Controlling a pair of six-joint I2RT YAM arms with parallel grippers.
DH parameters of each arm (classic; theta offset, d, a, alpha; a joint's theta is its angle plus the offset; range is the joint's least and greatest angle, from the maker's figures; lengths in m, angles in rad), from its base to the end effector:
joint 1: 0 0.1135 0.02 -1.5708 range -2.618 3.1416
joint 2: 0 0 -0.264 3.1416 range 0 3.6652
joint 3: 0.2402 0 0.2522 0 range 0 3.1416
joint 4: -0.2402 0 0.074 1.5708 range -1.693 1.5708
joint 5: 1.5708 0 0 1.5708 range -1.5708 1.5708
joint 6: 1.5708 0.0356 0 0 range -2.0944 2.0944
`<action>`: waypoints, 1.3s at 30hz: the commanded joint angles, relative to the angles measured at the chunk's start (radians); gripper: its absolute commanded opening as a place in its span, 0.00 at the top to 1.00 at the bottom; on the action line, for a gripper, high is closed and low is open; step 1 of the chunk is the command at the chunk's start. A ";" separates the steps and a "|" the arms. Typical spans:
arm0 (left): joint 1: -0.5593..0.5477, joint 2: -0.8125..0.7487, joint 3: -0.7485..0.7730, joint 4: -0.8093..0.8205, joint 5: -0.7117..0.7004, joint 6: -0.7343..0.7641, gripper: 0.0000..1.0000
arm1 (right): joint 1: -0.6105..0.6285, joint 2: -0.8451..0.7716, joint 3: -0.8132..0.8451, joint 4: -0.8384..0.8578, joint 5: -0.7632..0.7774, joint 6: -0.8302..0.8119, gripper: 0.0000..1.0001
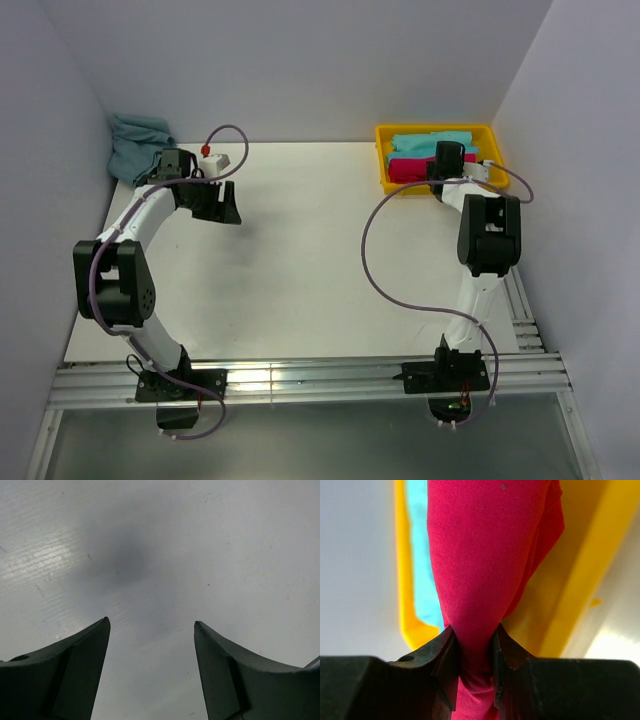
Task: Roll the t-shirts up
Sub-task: Place the rolled tshirt into the container
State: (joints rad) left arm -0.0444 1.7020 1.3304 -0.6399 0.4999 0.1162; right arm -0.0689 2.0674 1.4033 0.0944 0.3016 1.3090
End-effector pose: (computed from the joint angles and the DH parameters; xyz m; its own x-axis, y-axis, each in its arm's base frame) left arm 0.3593 -0.0330 0.2530 -0.8071 0.1377 -0.5741 0.3892 0.8553 -0.3420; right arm 0.4648 -0.0427 0.1836 0.1653 0.9131 -0.3727 0.6014 0.2062 0.7719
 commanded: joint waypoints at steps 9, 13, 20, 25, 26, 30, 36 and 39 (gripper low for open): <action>-0.003 0.048 0.050 0.019 0.026 0.002 0.27 | -0.026 0.121 0.132 0.044 -0.033 0.056 1.00; -0.012 0.061 0.058 0.017 0.031 -0.004 0.27 | -0.037 0.161 0.154 0.042 -0.050 0.081 1.00; -0.037 0.042 0.050 0.016 0.017 -0.010 0.27 | -0.046 0.160 0.165 -0.002 -0.096 0.085 0.88; -0.052 0.012 0.038 0.019 0.008 -0.018 0.27 | -0.049 0.126 0.163 -0.061 -0.119 0.064 0.59; -0.054 0.008 0.038 0.014 0.006 -0.020 0.27 | -0.052 0.125 0.163 -0.064 -0.145 0.065 0.57; -0.060 -0.004 0.046 -0.001 0.003 -0.023 0.27 | -0.065 0.112 0.164 -0.087 -0.194 0.075 0.48; -0.075 -0.027 0.043 -0.007 0.009 -0.032 0.27 | -0.074 0.086 0.191 -0.186 -0.217 0.068 0.41; -0.083 -0.038 0.043 -0.007 0.014 -0.036 0.27 | -0.080 0.080 0.204 -0.220 -0.243 0.067 0.38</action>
State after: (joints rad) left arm -0.1146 1.7203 1.3468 -0.6491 0.4995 0.0956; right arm -0.1356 2.1944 1.5734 -0.0120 0.0875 1.3941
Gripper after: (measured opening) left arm 0.729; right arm 0.603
